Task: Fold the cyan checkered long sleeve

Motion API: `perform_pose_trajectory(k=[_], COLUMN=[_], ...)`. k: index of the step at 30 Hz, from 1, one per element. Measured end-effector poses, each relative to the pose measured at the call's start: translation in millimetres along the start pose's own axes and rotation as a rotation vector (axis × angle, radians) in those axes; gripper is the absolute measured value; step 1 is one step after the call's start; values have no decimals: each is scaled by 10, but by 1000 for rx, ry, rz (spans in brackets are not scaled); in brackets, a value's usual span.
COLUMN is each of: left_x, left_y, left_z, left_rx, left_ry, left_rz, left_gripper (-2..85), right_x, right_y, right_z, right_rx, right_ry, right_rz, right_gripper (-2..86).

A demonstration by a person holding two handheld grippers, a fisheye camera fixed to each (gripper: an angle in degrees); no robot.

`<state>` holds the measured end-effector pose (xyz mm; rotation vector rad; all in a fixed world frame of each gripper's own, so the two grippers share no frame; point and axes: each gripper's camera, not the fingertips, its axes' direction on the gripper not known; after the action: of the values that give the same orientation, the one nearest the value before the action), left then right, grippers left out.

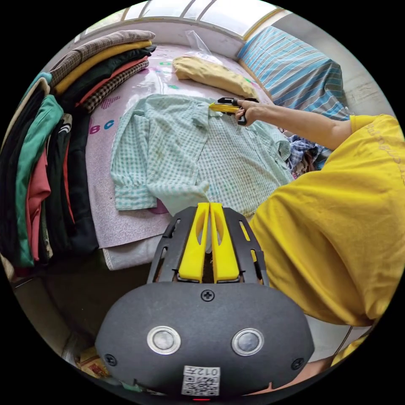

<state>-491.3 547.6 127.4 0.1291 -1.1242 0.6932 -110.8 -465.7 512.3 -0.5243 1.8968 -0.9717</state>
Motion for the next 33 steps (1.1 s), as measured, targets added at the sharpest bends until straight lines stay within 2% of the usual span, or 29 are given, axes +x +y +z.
perform_pose_trajectory(k=[6, 11, 18, 22, 25, 33], left_x=[-19, -62, -123, -169, -170, 19], left_y=[-192, -296, -419, -499, -578, -1263], left_z=[-122, -132, -189, -213, -233, 44], left_rx=[33, 17, 44, 74, 81, 42], left_ry=[87, 102, 141, 199, 222, 416], left_rz=[29, 46, 77, 96, 127, 279], left_gripper=[-2, -2, -3, -3, -1, 1], right_x=[200, 347, 437, 391, 63, -1422], right_y=[5, 147, 188, 199, 217, -569], right_z=[-36, 27, 151, 177, -23, -690], right_rx=[-73, -97, -39, 10, 90, 81], right_ry=[30, -43, -80, -86, -57, 132], right_rz=[42, 45, 136, 152, 43, -426], right_gripper=[65, 78, 70, 26, 17, 14])
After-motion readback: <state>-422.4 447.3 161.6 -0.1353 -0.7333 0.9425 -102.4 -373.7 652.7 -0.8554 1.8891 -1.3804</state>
